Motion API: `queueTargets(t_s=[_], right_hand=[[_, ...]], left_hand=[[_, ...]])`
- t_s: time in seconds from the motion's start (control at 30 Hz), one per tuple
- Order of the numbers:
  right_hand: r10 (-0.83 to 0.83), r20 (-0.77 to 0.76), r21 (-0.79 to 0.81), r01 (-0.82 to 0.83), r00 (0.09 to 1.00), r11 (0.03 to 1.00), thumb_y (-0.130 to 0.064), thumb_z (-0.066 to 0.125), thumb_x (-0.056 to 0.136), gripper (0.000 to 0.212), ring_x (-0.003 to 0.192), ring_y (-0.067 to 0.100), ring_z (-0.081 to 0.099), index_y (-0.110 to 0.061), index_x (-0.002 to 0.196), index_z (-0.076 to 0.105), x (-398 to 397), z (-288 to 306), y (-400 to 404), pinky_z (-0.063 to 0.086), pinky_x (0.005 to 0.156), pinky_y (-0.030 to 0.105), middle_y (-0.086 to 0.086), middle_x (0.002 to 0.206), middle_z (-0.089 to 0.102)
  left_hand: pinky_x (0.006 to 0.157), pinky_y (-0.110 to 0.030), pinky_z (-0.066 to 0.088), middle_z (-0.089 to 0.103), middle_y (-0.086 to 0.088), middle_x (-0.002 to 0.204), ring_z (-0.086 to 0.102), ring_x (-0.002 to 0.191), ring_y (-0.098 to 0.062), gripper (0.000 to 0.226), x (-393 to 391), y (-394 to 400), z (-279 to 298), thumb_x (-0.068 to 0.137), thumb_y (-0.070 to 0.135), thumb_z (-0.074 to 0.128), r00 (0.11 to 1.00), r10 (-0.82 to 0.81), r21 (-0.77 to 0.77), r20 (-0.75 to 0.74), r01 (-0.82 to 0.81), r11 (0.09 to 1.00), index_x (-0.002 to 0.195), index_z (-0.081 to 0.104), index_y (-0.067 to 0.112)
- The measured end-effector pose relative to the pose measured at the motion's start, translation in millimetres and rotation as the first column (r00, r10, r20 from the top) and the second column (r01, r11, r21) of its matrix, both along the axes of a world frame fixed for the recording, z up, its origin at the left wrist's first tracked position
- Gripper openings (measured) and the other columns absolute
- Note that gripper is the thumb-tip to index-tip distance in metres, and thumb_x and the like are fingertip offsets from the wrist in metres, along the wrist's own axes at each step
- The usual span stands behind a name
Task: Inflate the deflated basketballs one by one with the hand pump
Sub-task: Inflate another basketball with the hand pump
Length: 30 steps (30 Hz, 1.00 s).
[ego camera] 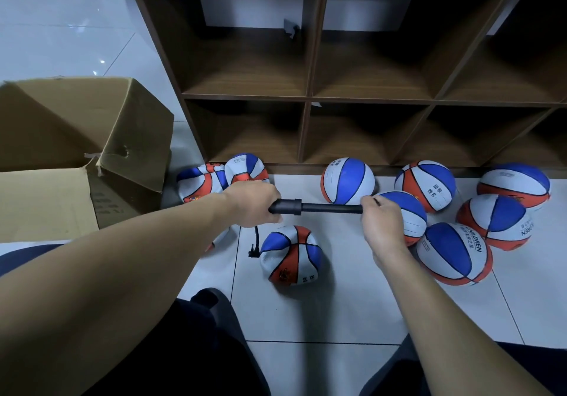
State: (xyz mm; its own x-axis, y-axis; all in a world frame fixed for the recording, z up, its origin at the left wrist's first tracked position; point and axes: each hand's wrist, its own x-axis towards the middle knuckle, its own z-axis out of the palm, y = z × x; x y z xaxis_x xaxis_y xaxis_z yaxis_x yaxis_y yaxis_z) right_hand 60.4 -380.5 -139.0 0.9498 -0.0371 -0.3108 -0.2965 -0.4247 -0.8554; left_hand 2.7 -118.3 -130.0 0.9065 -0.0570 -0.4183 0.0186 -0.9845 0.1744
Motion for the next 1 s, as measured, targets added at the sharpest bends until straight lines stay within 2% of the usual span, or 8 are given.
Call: queueTargets(t_s=[0.2, 0.33, 0.5, 0.87, 1.0], right_hand=[[-0.045, 0.041, -0.013, 0.046, 0.998, 0.999, -0.016, 0.053, 0.098, 0.032, 0.065, 0.022, 0.034, -0.015, 0.069, 0.04, -2.7, -2.1, 4.1, 0.031, 0.06, 0.04, 0.002, 0.065, 0.039], [-0.053, 0.109, -0.048, 0.058, 0.993, 0.997, -0.014, 0.049, 0.098, 0.032, 0.065, 0.024, 0.035, -0.012, 0.068, 0.038, -15.4, -3.5, 15.5, 0.029, 0.06, 0.041, 0.004, 0.067, 0.042], [-0.012, 0.121, -0.041, 0.017, 0.993, 0.999, -0.017, 0.049, 0.101, 0.034, 0.065, 0.022, 0.037, -0.012, 0.07, 0.037, -28.8, -0.6, 30.9, 0.031, 0.06, 0.041, 0.003, 0.069, 0.042], [0.092, 0.112, -0.076, -0.084, 0.989, 0.994, -0.024, 0.048, 0.106, 0.033, 0.067, 0.02, 0.044, -0.01, 0.076, 0.045, -48.6, -2.8, 47.2, 0.036, 0.061, 0.039, 0.004, 0.073, 0.048], [0.108, 0.09, -0.047, -0.104, 0.99, 0.993, -0.023, 0.048, 0.107, 0.032, 0.068, 0.02, 0.044, -0.01, 0.078, 0.047, -44.7, -4.9, 47.0, 0.038, 0.063, 0.037, 0.003, 0.074, 0.048]], left_hand=[[0.065, -0.033, 0.049, 0.063, 0.005, 0.083, 0.059, 0.075, -0.015, 0.023, 0.2, -2.7, 0.2, 0.104, 0.051, 0.065, 1.0, -0.005, 0.016, 0.016, 0.005, 1.0, 0.101, 0.065, 0.028], [0.057, -0.031, 0.04, 0.063, 0.004, 0.079, 0.058, 0.07, -0.014, 0.024, 0.8, -13.9, 2.4, 0.104, 0.05, 0.064, 0.998, -0.022, 0.008, 0.053, 0.022, 1.0, 0.09, 0.059, 0.03], [0.064, -0.035, 0.052, 0.064, 0.003, 0.078, 0.062, 0.072, -0.018, 0.026, 0.0, -28.1, 2.8, 0.102, 0.051, 0.064, 0.995, -0.035, -0.001, 0.091, 0.035, 0.999, 0.096, 0.068, 0.026], [0.06, -0.032, 0.045, 0.062, 0.006, 0.077, 0.061, 0.071, -0.017, 0.023, 1.5, -42.3, 2.6, 0.103, 0.051, 0.064, 0.989, -0.1, -0.014, 0.111, 0.102, 0.995, 0.093, 0.06, 0.031], [0.064, -0.036, 0.053, 0.064, 0.005, 0.079, 0.062, 0.073, -0.018, 0.024, 2.3, -38.3, 1.4, 0.103, 0.053, 0.063, 0.985, -0.127, 0.001, 0.117, 0.128, 0.992, 0.094, 0.062, 0.03]])
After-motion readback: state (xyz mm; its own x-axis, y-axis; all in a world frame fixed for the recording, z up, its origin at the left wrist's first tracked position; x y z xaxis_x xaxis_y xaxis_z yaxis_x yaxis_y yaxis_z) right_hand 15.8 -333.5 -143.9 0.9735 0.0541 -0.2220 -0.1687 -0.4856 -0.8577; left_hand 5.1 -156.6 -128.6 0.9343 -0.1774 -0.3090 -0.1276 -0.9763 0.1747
